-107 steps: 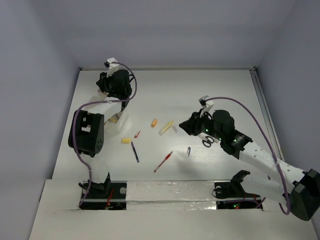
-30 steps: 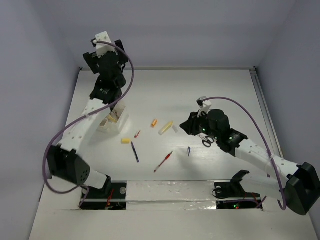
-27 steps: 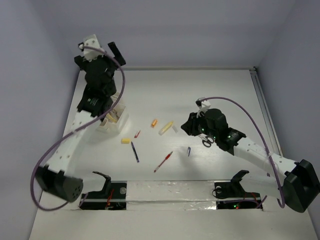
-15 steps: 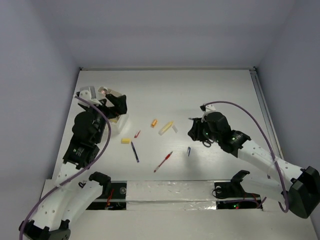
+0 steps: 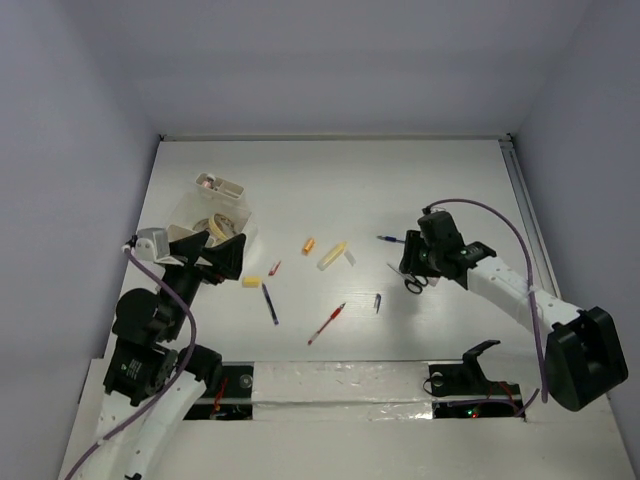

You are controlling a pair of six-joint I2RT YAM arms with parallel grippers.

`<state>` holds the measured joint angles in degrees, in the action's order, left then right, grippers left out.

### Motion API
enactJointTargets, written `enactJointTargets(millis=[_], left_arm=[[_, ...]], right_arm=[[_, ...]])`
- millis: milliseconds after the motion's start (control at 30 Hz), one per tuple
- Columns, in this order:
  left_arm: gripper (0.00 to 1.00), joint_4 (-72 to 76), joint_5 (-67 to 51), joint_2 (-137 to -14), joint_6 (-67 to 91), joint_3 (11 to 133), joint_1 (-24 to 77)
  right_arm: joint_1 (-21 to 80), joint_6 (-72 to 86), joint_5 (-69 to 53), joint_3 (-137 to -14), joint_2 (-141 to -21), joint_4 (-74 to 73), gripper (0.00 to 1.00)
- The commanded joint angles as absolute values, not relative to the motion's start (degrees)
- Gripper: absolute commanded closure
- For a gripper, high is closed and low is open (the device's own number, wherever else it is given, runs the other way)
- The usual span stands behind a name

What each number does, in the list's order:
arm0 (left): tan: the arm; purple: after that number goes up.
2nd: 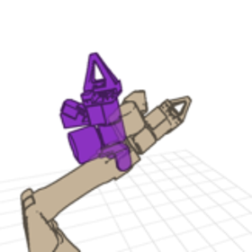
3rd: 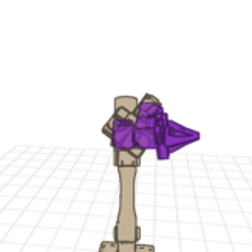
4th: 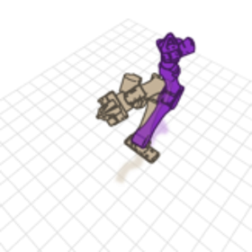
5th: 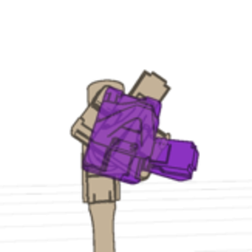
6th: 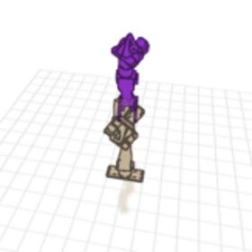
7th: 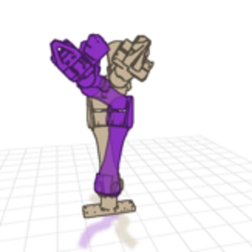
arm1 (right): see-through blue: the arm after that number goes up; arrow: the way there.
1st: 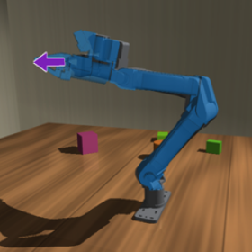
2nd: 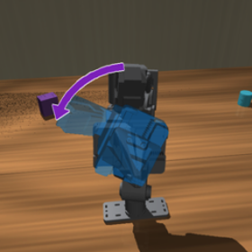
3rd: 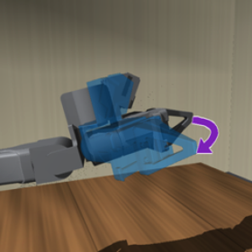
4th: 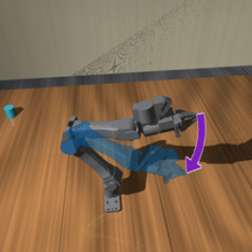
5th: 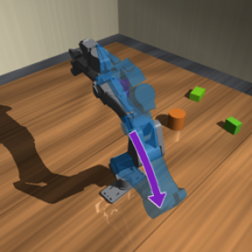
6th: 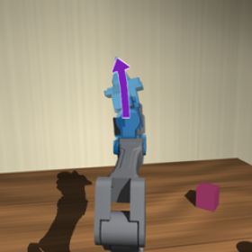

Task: Sort the stationery into containers
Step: Pick up the scissors from the center of the board.

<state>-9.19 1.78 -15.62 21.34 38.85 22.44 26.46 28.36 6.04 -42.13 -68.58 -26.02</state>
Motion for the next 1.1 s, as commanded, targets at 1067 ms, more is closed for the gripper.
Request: enactJointTargets(millis=[1067], left_arm=[[0.01,-10.4,6.2,-8.7,21.0,38.8,28.8]], right_arm=[[13.9,32.3,8.8,-40.9,-78.0,-29.6,0.64]])
